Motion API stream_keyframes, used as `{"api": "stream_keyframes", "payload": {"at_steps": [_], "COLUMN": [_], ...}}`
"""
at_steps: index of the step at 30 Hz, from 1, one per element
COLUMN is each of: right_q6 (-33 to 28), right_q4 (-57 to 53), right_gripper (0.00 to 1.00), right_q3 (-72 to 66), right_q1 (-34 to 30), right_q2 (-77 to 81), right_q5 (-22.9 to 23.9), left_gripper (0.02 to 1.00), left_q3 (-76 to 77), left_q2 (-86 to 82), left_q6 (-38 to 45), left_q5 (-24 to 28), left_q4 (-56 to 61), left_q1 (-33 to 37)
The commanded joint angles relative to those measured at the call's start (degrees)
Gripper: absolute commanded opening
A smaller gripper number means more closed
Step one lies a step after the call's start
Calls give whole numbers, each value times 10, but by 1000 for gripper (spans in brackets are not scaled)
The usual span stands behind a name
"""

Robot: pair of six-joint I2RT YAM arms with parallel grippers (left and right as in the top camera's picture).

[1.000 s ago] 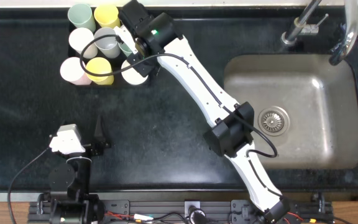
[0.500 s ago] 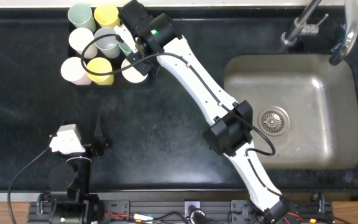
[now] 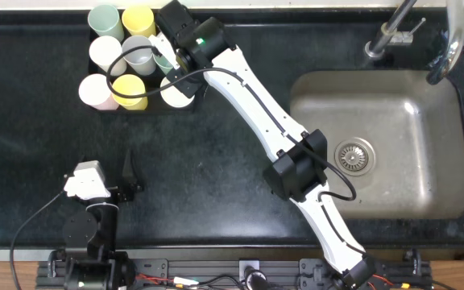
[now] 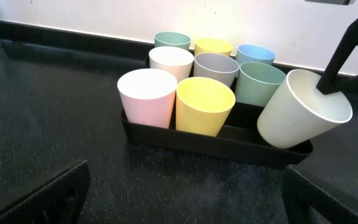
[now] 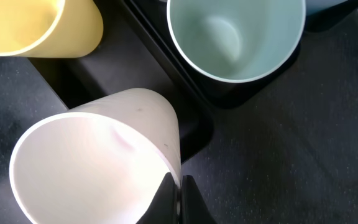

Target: Store Cups

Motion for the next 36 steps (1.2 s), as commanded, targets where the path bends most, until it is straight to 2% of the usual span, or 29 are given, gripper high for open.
{"api": "stream_keyframes", "payload": {"at_steps": [1,15,17,20,22,23,25,28,29,33,36], "right_q6": [-3,-5,-5,-5,-5,-5,-5,-4,-4,6,50], "right_q4": [2,-4,-1,3,5,6,8,8,6,1,-3], "right_gripper": [42,42,93,338,529,658,807,967,996,998,998], "right_q3": [-3,-3,-3,-3,-3,-3,-3,0,5,26,49], "right_q1": [-3,-3,-3,-3,-3,-3,-3,-3,-3,-7,-20], "right_q2": [14,27,27,27,27,27,27,27,26,11,-16], "right_q5": [2,4,4,4,4,4,4,5,5,5,19], "left_gripper": [998,1000,1000,1000,1000,1000,1000,1000,1000,1000,1000], "left_q3": [-2,-2,-2,-2,-2,-2,-2,-2,-2,-2,-2], "left_q2": [-5,-5,-5,-5,-5,-5,-5,-5,-5,-5,-5], "left_q6": [11,11,10,11,11,10,11,11,11,11,11], "left_q5": [4,4,4,4,4,4,4,4,4,4,4], "left_q4": [0,0,0,0,0,0,0,0,0,0,0], "left_q1": [2,2,2,2,2,2,2,2,2,2,2]}}
